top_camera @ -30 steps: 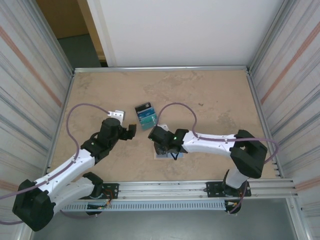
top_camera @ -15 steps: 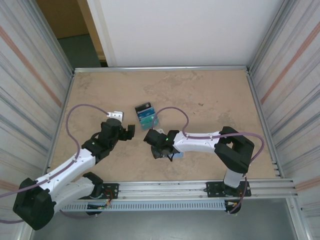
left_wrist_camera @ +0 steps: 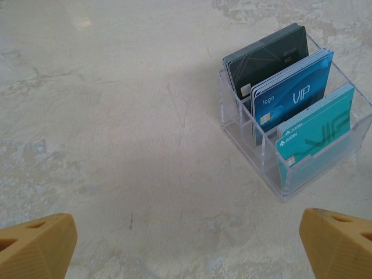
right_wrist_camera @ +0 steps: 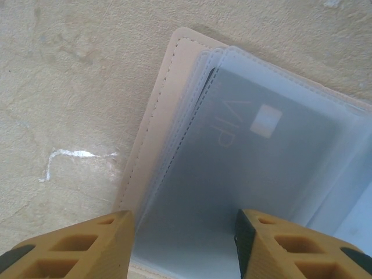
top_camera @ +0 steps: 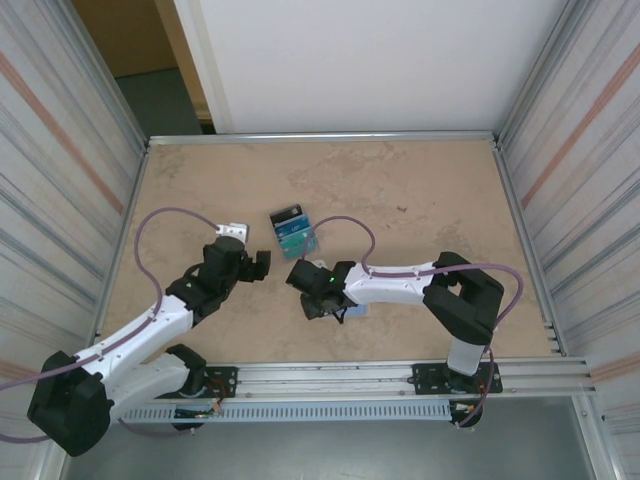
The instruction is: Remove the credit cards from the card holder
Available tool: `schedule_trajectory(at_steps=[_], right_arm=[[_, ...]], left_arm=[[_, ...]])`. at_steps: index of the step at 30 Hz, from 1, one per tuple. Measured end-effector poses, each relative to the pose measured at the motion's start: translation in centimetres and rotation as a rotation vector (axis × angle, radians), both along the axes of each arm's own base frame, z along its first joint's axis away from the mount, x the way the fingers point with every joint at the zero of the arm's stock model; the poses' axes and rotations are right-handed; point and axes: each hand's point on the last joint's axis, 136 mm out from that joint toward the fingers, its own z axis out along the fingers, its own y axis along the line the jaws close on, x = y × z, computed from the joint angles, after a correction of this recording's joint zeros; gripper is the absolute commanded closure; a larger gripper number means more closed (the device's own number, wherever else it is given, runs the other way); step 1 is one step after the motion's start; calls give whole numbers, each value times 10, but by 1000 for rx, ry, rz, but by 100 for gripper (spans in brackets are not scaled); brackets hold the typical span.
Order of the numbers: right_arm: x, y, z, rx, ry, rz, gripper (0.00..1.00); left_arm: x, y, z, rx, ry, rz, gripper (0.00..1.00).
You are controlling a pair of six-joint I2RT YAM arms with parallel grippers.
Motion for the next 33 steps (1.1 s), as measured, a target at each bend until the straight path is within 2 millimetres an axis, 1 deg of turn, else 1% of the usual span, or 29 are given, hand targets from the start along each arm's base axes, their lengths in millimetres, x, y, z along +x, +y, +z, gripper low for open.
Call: schedule_trajectory(at_steps=[4, 13, 16, 19, 21, 25, 31, 33], right_arm=[[1, 0, -2, 5, -2, -3, 52], [4, -4, -1, 37, -8, -31, 60], [4, -7, -1, 56, -5, -37, 67], [5, -11, -1, 70, -4, -47, 79], [6, -16, -1, 72, -4, -54, 83], [6, -22, 3, 79, -7, -59, 81], [8, -29, 18, 108, -33, -73, 79], [11, -35, 21, 111, -43, -86, 77]], left_arm=[[0, 0, 0, 0, 0, 0, 1], [-1, 0, -1, 3, 5, 0, 1], [-2, 1, -2, 6, 10, 0, 1], [-3, 2, -1, 6, 9, 0, 1], [-3, 2, 2, 0, 0, -1, 1], [-4, 0, 7, -9, -15, -8, 1], [-9, -10, 10, -11, -24, -46, 1], [-10, -13, 10, -5, -27, -56, 1]])
